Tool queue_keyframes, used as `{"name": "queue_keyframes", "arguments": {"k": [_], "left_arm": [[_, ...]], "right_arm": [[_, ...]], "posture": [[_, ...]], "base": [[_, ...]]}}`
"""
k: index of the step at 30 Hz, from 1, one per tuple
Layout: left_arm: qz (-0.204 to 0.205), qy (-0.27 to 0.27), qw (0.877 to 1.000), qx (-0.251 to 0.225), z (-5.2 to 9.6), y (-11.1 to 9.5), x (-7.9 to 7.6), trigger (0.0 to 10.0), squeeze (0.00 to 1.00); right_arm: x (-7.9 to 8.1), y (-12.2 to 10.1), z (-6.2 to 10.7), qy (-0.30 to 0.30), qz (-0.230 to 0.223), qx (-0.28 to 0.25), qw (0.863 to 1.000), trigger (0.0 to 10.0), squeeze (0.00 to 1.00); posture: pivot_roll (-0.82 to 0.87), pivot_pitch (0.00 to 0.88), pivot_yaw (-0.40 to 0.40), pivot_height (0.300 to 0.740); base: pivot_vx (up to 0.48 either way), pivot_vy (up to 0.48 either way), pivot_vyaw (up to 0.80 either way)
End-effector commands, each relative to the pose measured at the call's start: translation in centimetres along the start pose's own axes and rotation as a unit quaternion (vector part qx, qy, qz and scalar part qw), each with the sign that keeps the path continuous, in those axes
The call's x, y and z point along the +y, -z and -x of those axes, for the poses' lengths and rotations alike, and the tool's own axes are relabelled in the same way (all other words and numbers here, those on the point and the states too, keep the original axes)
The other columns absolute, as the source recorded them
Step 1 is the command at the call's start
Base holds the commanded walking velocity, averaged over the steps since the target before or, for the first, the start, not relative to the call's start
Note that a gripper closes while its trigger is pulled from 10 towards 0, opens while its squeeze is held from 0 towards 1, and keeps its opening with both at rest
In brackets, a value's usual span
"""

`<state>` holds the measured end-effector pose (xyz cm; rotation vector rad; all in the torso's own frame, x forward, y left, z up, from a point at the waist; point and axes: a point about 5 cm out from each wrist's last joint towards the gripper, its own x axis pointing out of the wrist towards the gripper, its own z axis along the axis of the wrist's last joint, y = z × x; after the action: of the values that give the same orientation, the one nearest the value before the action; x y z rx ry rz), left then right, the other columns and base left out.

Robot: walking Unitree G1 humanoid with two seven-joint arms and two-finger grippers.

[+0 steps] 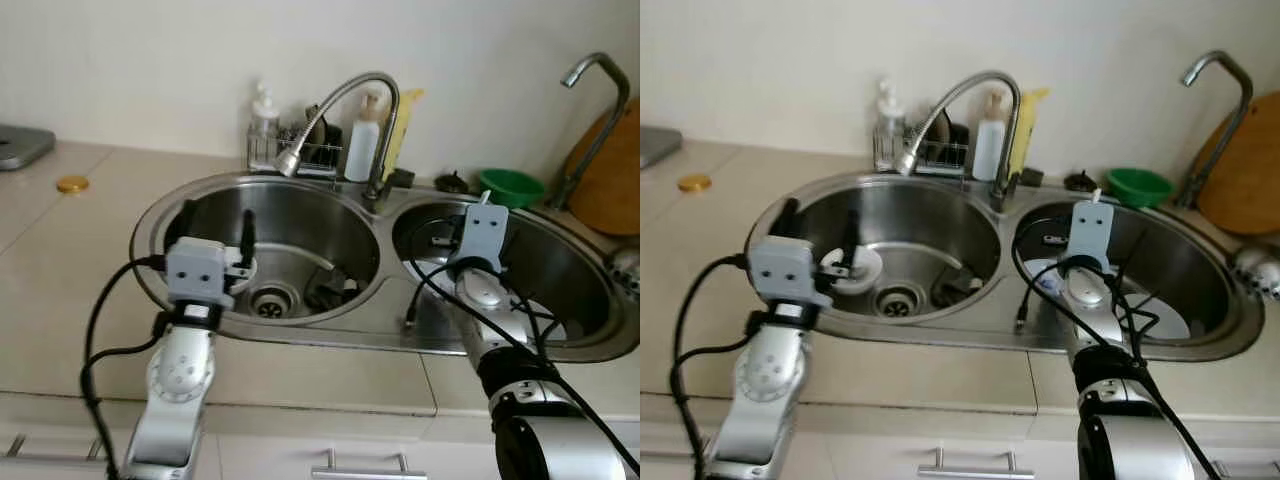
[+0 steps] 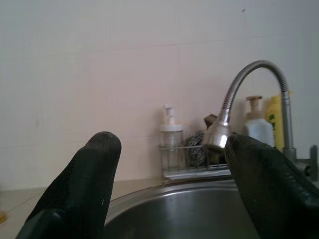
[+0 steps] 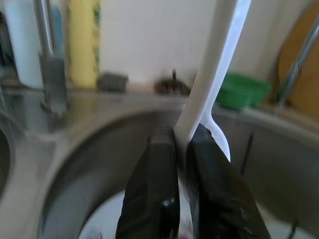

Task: Kitchen organization

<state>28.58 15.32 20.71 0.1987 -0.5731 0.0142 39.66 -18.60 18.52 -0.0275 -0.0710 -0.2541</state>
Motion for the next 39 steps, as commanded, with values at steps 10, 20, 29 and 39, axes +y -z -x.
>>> {"name": "queue_keyframes", "arguments": {"k": [10,20,29,39], "left_arm": [[0.006,0.013,1.0,0.015,0.1,0.4,-0.6,10.0,0.0],[0.018,0.018,0.999,0.023,0.1,0.5,-0.8,10.0,0.0],[0.025,0.023,0.999,0.028,0.2,0.6,-1.0,10.0,0.0],[0.034,0.026,0.999,0.007,0.0,-0.1,-1.0,10.0,0.0]], "right_arm": [[-0.2,2.3,-0.5,-0.018,-0.048,0.14,0.989,10.0,1.0],[-0.1,1.2,-0.8,-0.025,-0.078,0.098,0.992,10.0,1.0],[0.4,0.5,-0.8,-0.042,-0.068,0.069,0.994,10.0,1.0],[3.3,-4.6,0.4,-0.104,-0.102,-0.119,0.982,10.0,0.0]], "posture": [[0.17,0.0,-0.079,0.74],[0.16,0.0,-0.071,0.74],[0.16,0.0,-0.073,0.74],[0.16,0.0,-0.071,0.74]], "base": [[0.0,0.0,0.0],[0.0,0.0,0.0],[0.0,0.0,0.0],[0.0,0.161,0.0]]}}
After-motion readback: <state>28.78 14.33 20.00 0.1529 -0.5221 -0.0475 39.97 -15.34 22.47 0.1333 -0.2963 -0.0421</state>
